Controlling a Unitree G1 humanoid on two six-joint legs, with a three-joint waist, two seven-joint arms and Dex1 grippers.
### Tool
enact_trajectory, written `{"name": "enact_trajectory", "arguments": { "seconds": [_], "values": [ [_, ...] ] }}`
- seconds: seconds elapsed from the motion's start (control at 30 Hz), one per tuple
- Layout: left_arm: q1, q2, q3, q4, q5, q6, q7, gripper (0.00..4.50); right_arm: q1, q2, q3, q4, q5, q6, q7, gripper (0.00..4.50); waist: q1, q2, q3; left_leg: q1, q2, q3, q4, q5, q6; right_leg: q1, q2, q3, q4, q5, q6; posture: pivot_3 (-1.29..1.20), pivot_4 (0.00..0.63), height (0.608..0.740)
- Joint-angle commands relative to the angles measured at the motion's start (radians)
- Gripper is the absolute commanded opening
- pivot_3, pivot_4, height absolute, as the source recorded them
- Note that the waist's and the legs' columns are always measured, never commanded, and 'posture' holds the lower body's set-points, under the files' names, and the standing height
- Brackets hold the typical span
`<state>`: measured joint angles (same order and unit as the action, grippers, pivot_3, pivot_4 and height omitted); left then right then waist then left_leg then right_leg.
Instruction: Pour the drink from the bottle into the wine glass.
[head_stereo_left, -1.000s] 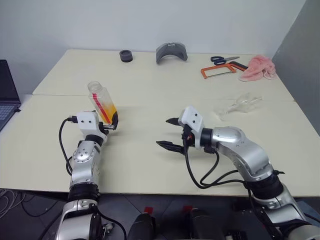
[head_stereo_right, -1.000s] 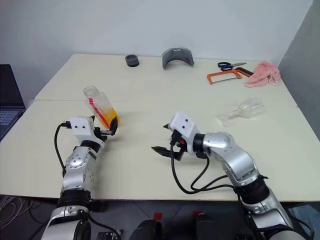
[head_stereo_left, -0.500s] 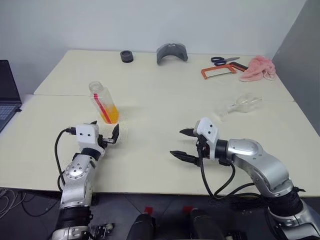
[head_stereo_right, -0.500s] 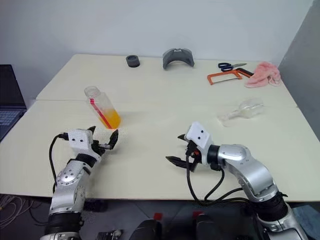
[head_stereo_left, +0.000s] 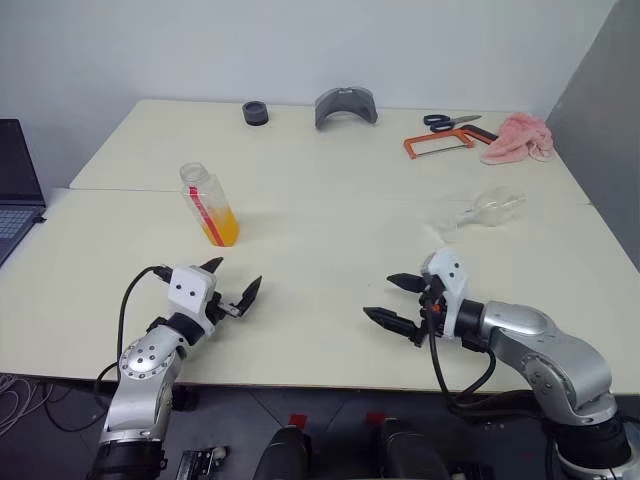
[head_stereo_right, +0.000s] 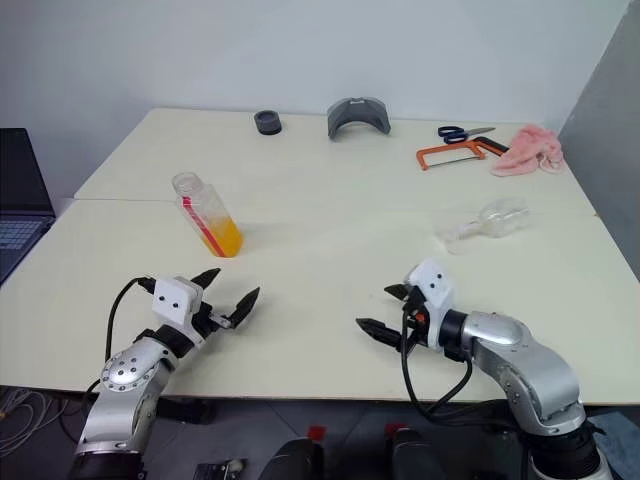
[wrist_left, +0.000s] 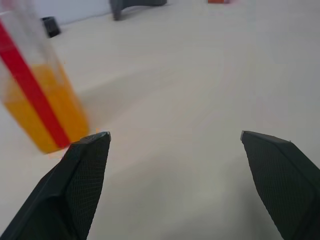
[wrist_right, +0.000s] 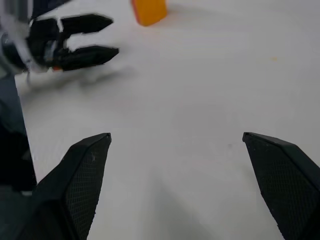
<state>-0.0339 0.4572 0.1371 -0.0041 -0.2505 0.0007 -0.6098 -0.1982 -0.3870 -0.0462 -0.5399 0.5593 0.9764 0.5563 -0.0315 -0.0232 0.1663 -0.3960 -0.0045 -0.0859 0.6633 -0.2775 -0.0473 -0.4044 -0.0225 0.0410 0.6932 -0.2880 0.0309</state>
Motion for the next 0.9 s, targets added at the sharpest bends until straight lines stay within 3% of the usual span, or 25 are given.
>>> {"name": "enact_trajectory", "arguments": {
  "seconds": [0.03, 0.2, 0.43, 0.6, 0.9],
  "values": [
    [-0.043, 0.029, -0.030, -0.061, -0.067, 0.052, -0.100, 4.48, -0.045, 0.077, -0.185, 0.040, 0.130, 0.120, -0.123, 4.50, 0.000, 0.000, 0.000, 0.000, 0.000, 0.000, 0.000, 0.000, 0.000, 0.000, 0.000, 0.000, 0.000, 0.000, 0.000, 0.00, 0.150, 0.740],
    [-0.138, 0.093, -0.098, -0.079, -0.129, 0.143, -0.278, 4.48, -0.155, 0.166, -0.424, 0.157, 0.265, 0.249, -0.300, 4.50, -0.001, 0.001, 0.000, 0.001, -0.001, 0.003, 0.000, 0.000, 0.000, 0.000, 0.001, 0.000, 0.001, 0.000, 0.000, 0.00, 0.150, 0.740],
    [-0.269, 0.149, -0.164, -0.052, -0.167, 0.210, -0.463, 4.48, -0.311, 0.189, -0.666, 0.326, 0.401, 0.334, -0.515, 4.50, -0.003, 0.002, 0.001, 0.001, -0.002, 0.006, -0.001, 0.000, 0.000, 0.000, 0.002, 0.002, 0.001, 0.000, 0.000, 0.00, 0.150, 0.740],
    [-0.336, 0.143, -0.196, -0.015, -0.157, 0.216, -0.530, 4.48, -0.429, 0.171, -0.713, 0.532, 0.369, 0.279, -0.618, 4.50, -0.007, 0.003, 0.001, 0.002, -0.002, 0.008, -0.001, 0.000, 0.000, -0.001, 0.003, 0.003, 0.002, 0.000, 0.000, 0.00, 0.150, 0.740],
    [-0.405, 0.112, -0.218, 0.057, -0.129, 0.177, -0.557, 4.48, -0.592, 0.015, -0.624, 0.948, 0.229, 0.074, -0.523, 4.50, -0.017, 0.006, 0.003, 0.001, -0.002, 0.009, -0.002, 0.000, 0.000, -0.001, 0.003, 0.003, 0.001, 0.000, 0.000, 0.00, 0.150, 0.740]
  ]
}}
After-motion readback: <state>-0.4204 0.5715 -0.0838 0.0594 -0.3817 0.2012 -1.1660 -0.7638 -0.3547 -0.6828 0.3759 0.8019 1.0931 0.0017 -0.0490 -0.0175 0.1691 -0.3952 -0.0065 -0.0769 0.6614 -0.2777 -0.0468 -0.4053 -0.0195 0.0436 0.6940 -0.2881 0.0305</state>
